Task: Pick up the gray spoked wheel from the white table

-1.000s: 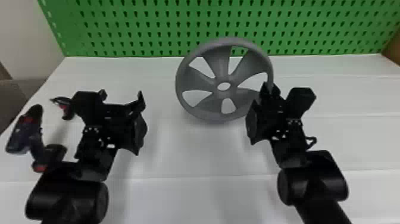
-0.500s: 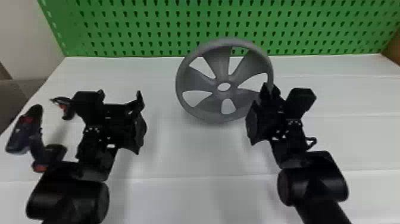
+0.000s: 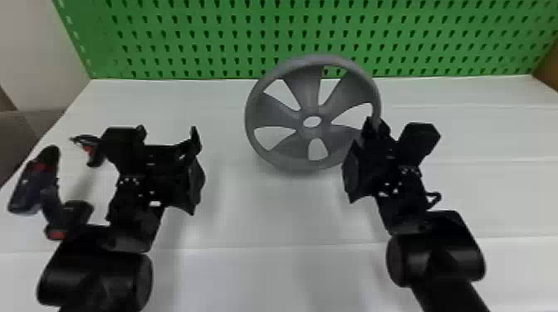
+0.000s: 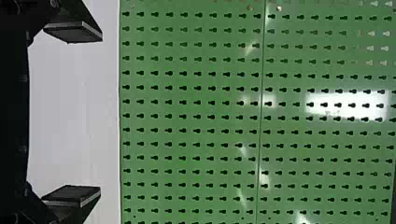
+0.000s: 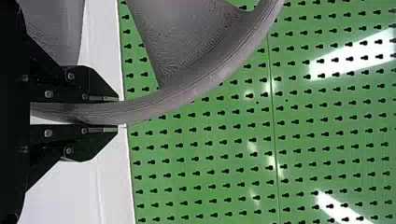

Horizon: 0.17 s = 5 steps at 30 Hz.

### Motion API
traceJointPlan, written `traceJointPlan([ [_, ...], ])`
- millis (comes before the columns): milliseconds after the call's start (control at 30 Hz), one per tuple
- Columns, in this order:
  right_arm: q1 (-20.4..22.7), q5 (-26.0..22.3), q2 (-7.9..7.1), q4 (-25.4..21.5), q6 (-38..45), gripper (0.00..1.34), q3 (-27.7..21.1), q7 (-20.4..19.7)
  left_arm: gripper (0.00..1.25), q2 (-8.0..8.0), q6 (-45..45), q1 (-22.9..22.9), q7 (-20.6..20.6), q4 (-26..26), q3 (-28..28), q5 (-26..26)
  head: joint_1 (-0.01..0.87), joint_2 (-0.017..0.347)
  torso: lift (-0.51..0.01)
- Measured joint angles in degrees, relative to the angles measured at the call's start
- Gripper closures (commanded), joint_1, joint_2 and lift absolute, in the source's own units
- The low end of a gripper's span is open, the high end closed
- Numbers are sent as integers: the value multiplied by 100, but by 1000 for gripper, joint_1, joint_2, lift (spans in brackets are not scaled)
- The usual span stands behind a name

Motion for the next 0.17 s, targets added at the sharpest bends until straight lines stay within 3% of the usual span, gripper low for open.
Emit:
traceJointPlan([
  [167,-5,-2,-4,-1,15,1161,7,0,128,0,0,0,0,0,-1,-1,767,35,-107],
])
